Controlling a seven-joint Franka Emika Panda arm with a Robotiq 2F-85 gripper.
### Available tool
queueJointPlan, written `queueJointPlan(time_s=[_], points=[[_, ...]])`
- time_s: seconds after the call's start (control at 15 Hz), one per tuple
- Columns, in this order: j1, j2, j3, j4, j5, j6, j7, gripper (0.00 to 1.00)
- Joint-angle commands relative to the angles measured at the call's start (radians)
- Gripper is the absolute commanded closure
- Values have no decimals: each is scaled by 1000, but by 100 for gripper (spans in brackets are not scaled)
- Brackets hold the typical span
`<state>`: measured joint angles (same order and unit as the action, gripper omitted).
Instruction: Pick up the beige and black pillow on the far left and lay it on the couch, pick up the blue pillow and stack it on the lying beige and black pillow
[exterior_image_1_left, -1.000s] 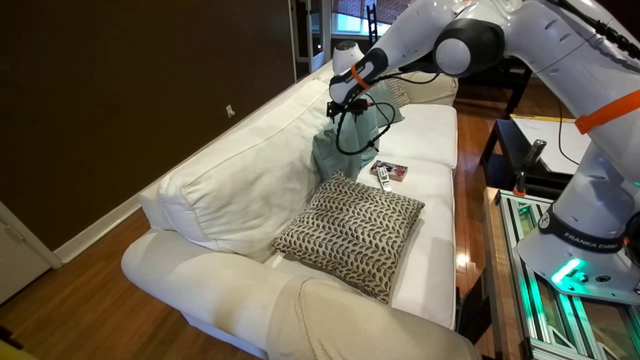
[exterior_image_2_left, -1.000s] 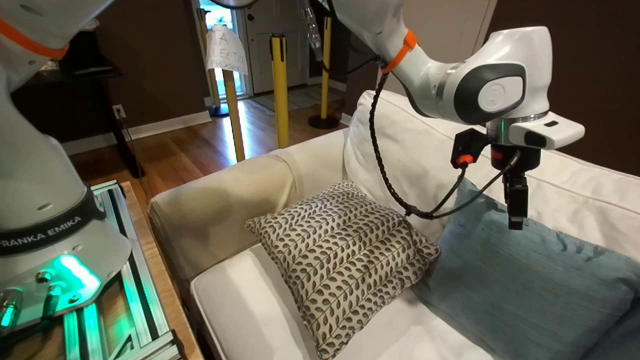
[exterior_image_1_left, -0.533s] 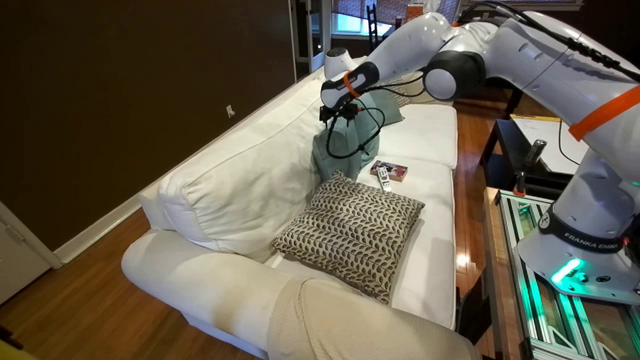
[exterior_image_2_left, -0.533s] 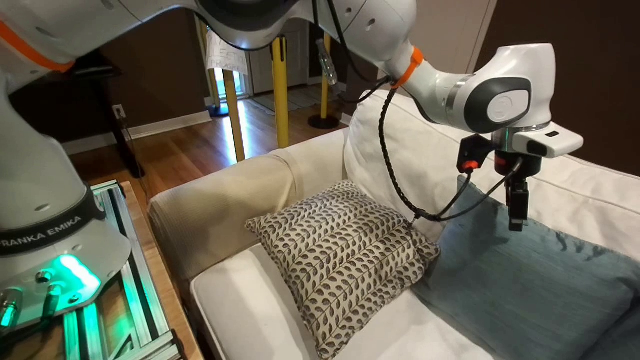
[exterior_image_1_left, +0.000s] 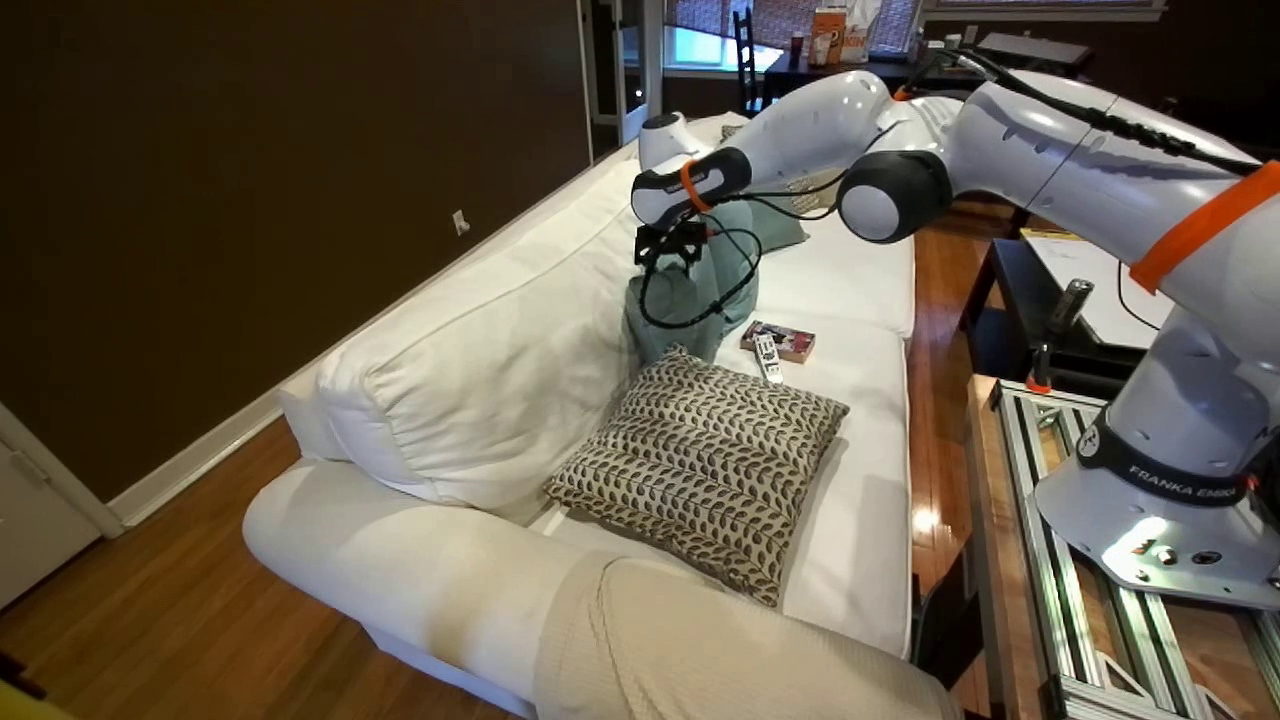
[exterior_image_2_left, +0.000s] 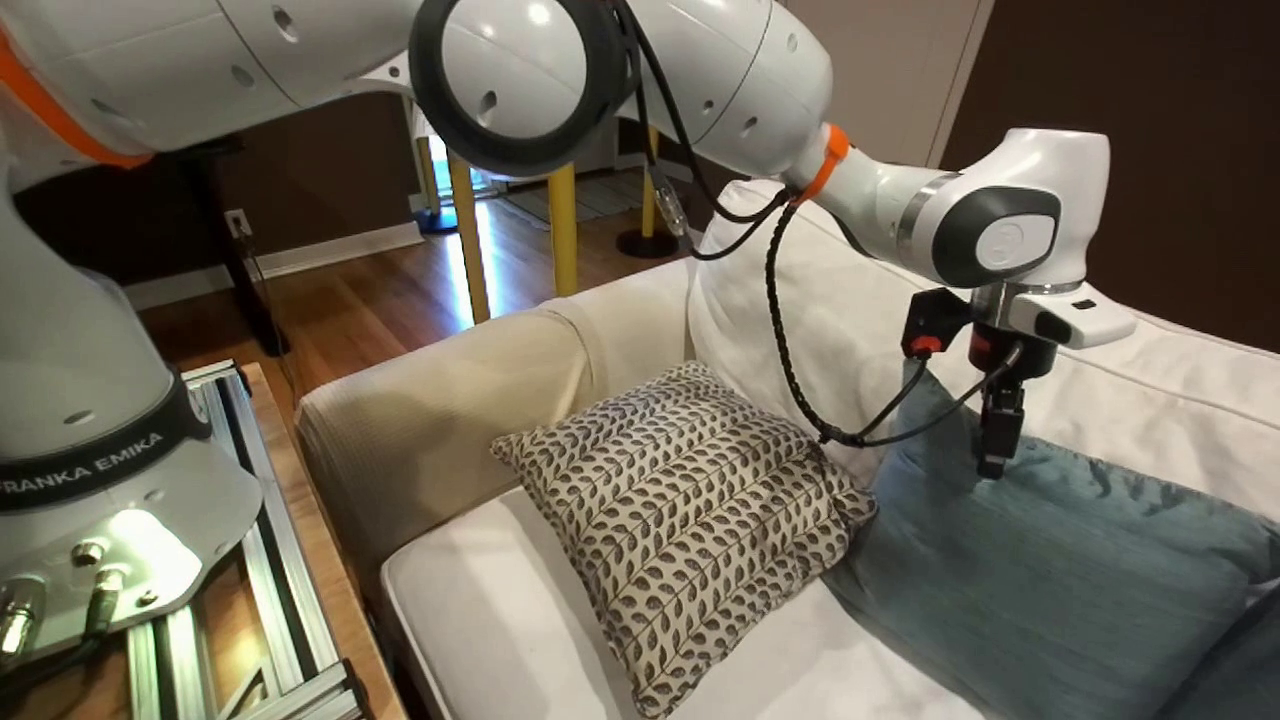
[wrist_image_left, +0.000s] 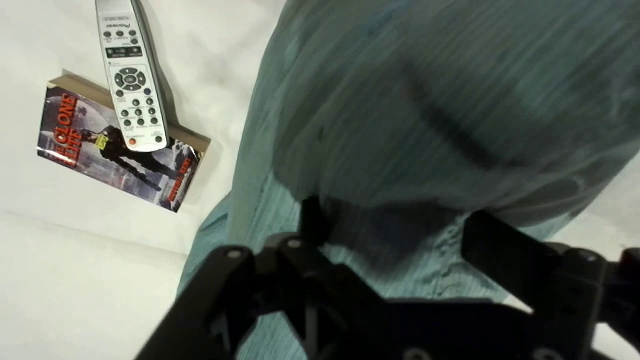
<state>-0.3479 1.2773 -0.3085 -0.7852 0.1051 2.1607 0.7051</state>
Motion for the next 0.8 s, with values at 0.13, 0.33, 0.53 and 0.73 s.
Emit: queueJointPlan(time_s=[0.13,0.33,0.53,0.73], points=[[-56,85,74,136,15,-87,10,70],[-76,93,92,169,18,-133,21,91],[-75,55,83,135,30,-179,55,100],[-72,14,75,116,20,-210,70,97]])
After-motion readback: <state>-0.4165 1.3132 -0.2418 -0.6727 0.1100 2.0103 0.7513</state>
